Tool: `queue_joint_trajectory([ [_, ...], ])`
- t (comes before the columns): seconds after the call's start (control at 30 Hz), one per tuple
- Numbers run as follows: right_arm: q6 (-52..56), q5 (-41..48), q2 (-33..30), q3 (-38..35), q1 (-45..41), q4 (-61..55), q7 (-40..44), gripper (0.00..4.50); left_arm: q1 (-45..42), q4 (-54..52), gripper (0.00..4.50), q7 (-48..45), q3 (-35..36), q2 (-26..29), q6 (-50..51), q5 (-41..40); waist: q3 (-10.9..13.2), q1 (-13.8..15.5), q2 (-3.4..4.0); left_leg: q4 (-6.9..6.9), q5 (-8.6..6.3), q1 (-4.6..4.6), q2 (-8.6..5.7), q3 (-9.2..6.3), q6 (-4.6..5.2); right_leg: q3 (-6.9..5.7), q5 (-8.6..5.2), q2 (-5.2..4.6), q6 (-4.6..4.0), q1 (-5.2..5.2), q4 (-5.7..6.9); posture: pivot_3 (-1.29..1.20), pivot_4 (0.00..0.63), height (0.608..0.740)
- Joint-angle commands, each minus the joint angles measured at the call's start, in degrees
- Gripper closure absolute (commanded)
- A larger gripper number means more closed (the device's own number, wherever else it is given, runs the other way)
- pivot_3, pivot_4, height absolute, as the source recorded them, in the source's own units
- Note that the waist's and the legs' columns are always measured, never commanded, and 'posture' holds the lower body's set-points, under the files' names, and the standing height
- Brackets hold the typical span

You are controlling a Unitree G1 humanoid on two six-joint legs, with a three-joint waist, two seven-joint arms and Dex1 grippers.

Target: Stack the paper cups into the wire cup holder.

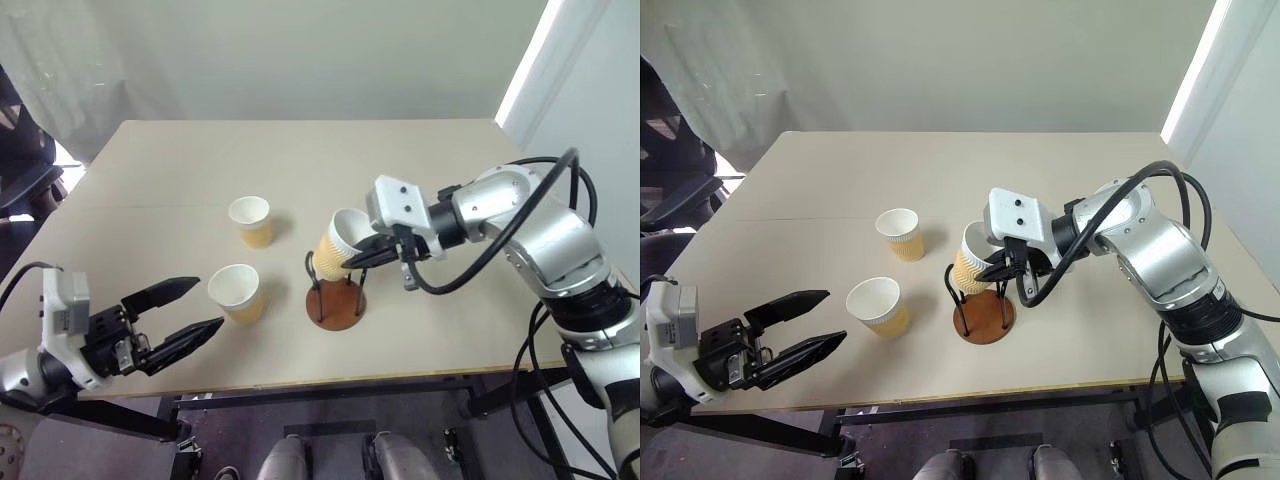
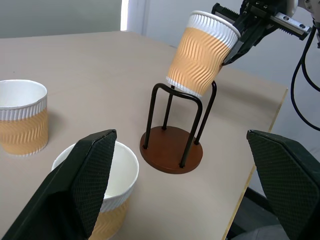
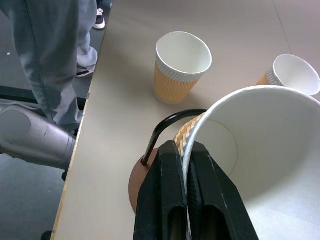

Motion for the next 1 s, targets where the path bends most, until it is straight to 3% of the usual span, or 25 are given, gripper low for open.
queue_joint_trajectory([
  [0.03,-1.0,-0.6,0.4,-0.2,-0.5,-1.0,-0.2,4.46,0.1,-1.6,0.0,0.5,0.4,0.8,-0.8,0.2,0.0,0.0,0.0,0.0,0.0,0.0,0.01,0.01,0.0,0.0,0.0,0.01,0.0,0.0,0.0,0.0,0.15,0.74],
  [0.33,-0.6,-1.4,1.6,0.0,-0.3,-1.3,-0.4,4.46,-0.1,-1.6,0.0,1.2,0.2,1.5,-0.2,0.0,0.0,0.0,0.0,0.03,-0.02,0.0,0.06,0.02,-0.03,0.0,0.02,0.04,-0.04,-0.01,0.0,0.0,0.15,0.74],
  [0.43,-0.4,-1.4,1.7,0.1,-0.2,-1.4,-0.4,3.88,-0.1,-1.7,0.0,1.6,0.2,1.7,0.0,-0.2,0.0,0.0,0.0,0.02,-0.03,0.0,0.07,0.02,-0.04,0.0,0.01,0.05,-0.04,-0.01,0.0,0.0,0.15,0.74],
  [0.7,-0.7,-1.9,1.6,0.0,0.0,-1.3,-0.3,1.21,-0.4,-1.6,0.0,2.0,0.1,2.4,0.3,-0.4,0.0,0.0,0.0,0.02,-0.04,0.0,0.08,0.03,-0.06,0.0,0.01,0.05,-0.05,-0.02,0.0,0.0,0.15,0.74],
  [0.83,-2.5,-1.0,0.6,-3.1,-1.5,0.5,1.1,1.21,-2.1,0.0,0.0,1.3,1.4,5.0,0.7,-0.5,0.0,0.0,0.0,0.02,-0.04,0.0,0.09,0.02,-0.06,0.0,0.01,0.06,-0.06,-0.02,0.0,0.0,0.15,0.74],
  [1.0,-5.0,3.7,-2.1,-11.1,-3.3,5.2,4.1,1.21,-6.7,2.8,0.0,-1.1,-0.4,15.1,6.8,-1.9,0.0,0.2,-0.01,0.08,-0.04,-0.02,0.08,0.02,-0.06,0.02,0.06,0.06,-0.14,-0.02,-0.01,0.0,0.15,0.74],
])
